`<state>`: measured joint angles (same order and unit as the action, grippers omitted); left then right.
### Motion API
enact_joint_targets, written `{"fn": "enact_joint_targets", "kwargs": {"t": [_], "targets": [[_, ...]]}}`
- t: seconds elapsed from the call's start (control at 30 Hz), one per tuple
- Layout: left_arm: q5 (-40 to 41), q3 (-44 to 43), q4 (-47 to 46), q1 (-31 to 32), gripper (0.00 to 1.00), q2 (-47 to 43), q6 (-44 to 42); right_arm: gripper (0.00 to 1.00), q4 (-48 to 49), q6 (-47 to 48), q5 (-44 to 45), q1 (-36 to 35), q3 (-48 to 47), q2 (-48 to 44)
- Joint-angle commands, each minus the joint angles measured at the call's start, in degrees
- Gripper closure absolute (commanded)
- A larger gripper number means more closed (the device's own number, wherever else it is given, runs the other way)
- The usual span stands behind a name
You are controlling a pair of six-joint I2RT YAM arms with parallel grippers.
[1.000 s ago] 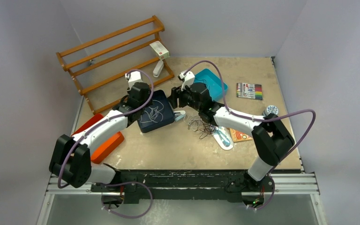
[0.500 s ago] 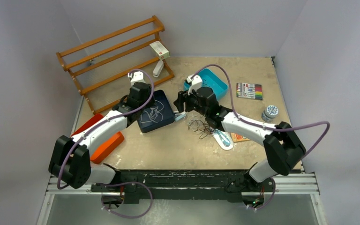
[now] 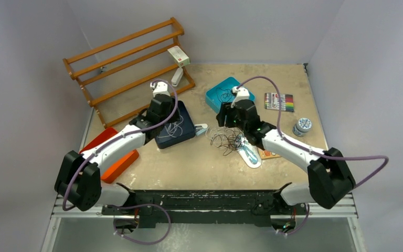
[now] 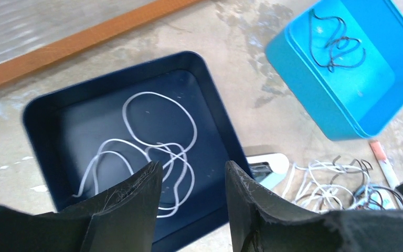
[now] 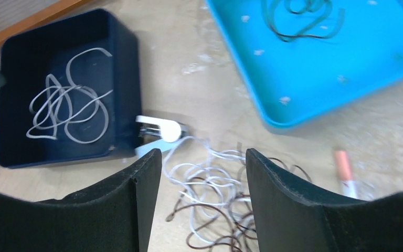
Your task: Untangle the cables
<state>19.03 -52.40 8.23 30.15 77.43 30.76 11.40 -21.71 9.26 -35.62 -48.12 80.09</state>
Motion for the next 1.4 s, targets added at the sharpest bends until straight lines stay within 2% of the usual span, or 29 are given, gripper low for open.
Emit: {"fn": "enact_joint_targets", "kwargs": {"t": [0.0, 0.23, 0.5, 0.73, 1.03, 1.37], "targets": [[-2.23, -2.36, -4.98, 3.34, 0.53, 1.62, -1.2, 0.39, -2.51, -3.43, -3.24, 5.57, 2.12, -4.84], [-11.67, -4.14, -10.8, 8.04, 0.52, 6.67, -5.28, 0.4, -5.42, -3.29, -7.3, 7.33, 3.2, -7.05], [-24.38, -10.06, -12.92, 8.97, 0.51, 17.16, -8.4, 0.4, -6.09, -4.21, -6.72, 7.55, 4.51, -7.85], [-28.46, -12.46, -13.15, 9.46, 0.52, 22.29, -8.38, 0.41, -6.64, -4.12, -6.09, 7.87, 5.09, -8.08], [-28.36, -11.85, -12.39, 10.58, 0.55, 25.11, -8.35, 0.41, -6.33, -4.48, -6.13, 7.98, 5.31, -7.94], [-28.21, -12.72, -12.99, 10.81, 0.65, 28.26, -8.01, 0.41, -6.17, -4.17, -6.36, 7.98, 5.32, -8.32]]}}
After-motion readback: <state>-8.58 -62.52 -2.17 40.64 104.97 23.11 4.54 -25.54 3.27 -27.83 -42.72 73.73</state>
